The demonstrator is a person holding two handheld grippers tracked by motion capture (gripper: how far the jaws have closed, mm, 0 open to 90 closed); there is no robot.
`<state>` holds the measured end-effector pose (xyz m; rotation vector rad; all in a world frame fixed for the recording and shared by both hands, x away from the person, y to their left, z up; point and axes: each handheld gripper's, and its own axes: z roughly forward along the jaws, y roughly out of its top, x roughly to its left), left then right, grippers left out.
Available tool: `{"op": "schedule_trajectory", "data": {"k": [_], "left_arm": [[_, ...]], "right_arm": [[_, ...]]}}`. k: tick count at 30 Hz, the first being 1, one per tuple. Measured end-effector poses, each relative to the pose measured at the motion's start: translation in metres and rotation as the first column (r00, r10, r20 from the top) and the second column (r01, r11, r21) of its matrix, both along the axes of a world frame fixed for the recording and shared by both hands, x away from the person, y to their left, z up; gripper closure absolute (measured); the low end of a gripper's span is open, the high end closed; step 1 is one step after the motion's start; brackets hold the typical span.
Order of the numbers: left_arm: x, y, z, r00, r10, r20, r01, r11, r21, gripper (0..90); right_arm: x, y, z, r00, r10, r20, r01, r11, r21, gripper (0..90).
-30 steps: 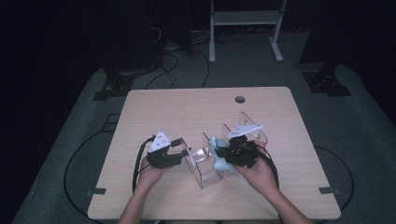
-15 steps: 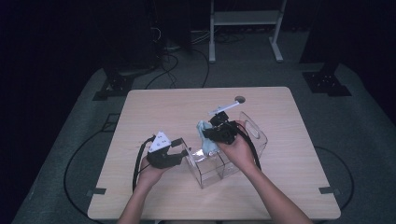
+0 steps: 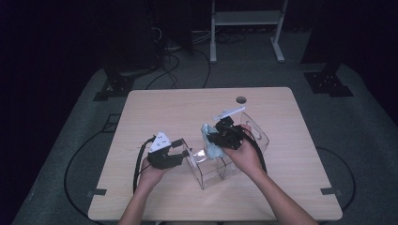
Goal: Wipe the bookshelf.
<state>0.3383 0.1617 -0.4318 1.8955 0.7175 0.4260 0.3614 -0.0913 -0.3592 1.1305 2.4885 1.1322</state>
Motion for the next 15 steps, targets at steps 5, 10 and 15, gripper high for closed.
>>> {"op": "schedule_trajectory", "data": {"k": [5,10,15], "left_arm": [[-0.001,0.0,0.0,1.0,0.003,-0.003,-0.003,1.0,0.002,47.2],[-0.001,0.0,0.0,1.0,0.004,-0.005,-0.004,1.0,0.0,47.2],[-0.001,0.0,0.0,1.0,0.008,0.0,-0.008,0.9999,0.009,47.2]], "right_arm": [[-0.027,-0.017,-0.002,0.9998,0.021,0.006,-0.021,0.9996,0.018,84.2],[-0.05,-0.033,-0.005,0.9994,0.034,0.001,-0.034,0.9987,0.039,84.2],[-0.053,-0.033,-0.006,0.9995,0.03,0.011,-0.03,0.999,0.034,84.1]]}}
